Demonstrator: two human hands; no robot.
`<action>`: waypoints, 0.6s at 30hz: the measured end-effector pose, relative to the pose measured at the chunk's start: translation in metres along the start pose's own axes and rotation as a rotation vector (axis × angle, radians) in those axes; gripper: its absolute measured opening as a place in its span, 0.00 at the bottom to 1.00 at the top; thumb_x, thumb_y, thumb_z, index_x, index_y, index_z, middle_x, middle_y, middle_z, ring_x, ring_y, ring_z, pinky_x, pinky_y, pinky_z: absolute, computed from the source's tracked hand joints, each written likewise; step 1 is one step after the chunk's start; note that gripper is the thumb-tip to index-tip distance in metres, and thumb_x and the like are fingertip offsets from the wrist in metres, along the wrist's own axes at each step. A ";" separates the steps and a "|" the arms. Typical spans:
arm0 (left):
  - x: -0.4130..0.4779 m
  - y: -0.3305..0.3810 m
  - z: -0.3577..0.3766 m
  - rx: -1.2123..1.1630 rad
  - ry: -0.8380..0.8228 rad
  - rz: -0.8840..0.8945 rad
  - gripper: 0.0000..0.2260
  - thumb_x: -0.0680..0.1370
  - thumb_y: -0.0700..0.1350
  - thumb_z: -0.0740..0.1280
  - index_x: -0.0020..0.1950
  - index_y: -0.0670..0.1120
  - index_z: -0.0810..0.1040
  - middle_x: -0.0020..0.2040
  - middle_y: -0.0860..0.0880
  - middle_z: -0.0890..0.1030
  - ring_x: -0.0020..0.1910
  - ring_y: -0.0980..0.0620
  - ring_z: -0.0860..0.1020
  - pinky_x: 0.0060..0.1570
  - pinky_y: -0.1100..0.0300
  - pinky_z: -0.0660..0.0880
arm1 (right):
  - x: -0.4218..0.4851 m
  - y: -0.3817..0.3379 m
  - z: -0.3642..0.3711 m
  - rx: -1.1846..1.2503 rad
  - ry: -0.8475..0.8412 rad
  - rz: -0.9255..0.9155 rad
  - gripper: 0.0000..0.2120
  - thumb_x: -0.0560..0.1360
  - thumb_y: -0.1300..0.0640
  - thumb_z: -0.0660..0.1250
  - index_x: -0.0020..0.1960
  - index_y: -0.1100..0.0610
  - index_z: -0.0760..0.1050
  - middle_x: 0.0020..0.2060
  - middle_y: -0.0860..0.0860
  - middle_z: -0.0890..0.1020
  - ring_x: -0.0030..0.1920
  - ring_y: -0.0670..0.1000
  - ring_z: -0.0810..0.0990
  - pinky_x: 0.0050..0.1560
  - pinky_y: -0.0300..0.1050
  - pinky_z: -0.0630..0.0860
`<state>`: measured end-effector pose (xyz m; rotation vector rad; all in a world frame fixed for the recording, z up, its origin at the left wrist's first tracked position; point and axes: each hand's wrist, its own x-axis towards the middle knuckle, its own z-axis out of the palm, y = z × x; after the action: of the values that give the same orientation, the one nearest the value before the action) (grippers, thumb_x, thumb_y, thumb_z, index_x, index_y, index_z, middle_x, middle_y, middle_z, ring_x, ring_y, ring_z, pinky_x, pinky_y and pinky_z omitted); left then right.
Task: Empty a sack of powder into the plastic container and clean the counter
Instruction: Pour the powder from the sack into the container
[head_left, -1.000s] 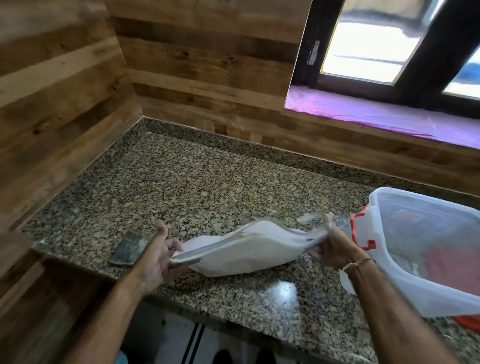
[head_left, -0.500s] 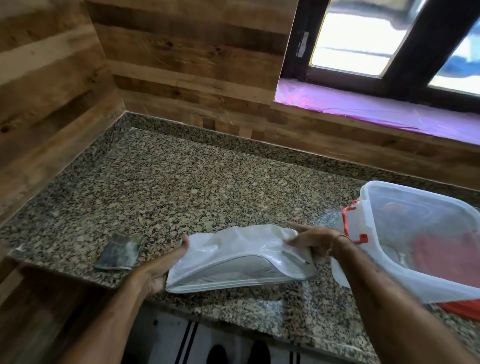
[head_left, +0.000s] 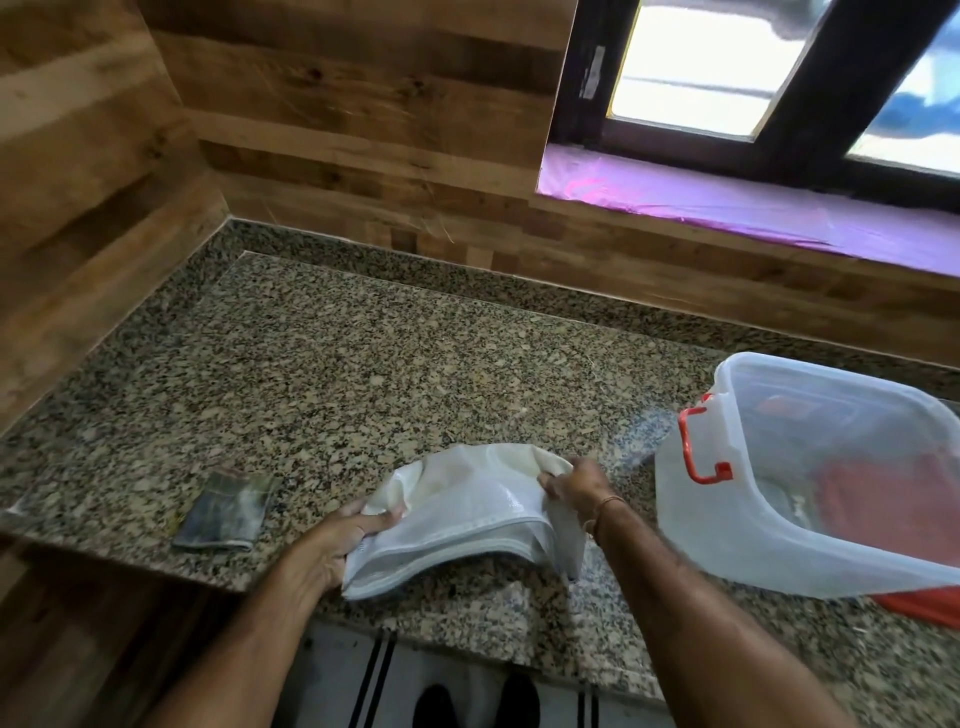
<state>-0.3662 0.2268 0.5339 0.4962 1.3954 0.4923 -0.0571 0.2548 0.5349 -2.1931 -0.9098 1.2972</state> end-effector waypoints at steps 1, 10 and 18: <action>0.000 0.005 -0.002 -0.026 0.006 0.023 0.34 0.68 0.37 0.78 0.74 0.41 0.72 0.48 0.35 0.87 0.35 0.41 0.85 0.33 0.48 0.84 | -0.001 -0.004 -0.003 0.028 0.005 0.000 0.18 0.76 0.59 0.75 0.64 0.57 0.78 0.54 0.56 0.84 0.52 0.57 0.83 0.56 0.54 0.83; -0.074 0.135 0.062 -0.042 -0.041 0.440 0.24 0.63 0.35 0.77 0.57 0.43 0.77 0.50 0.41 0.85 0.43 0.43 0.84 0.43 0.46 0.83 | -0.029 -0.105 -0.106 0.344 0.043 -0.381 0.05 0.77 0.67 0.72 0.48 0.59 0.80 0.37 0.54 0.82 0.29 0.46 0.80 0.26 0.35 0.76; -0.116 0.185 0.230 -0.065 -0.117 0.794 0.16 0.72 0.27 0.73 0.48 0.46 0.74 0.43 0.45 0.84 0.34 0.51 0.84 0.31 0.57 0.80 | -0.065 -0.116 -0.295 0.528 0.141 -0.650 0.07 0.73 0.65 0.75 0.47 0.57 0.79 0.42 0.56 0.81 0.42 0.54 0.79 0.46 0.49 0.80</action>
<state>-0.1568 0.2963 0.7615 1.0130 1.0268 1.1217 0.1437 0.2776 0.7877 -1.3948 -0.9723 0.9117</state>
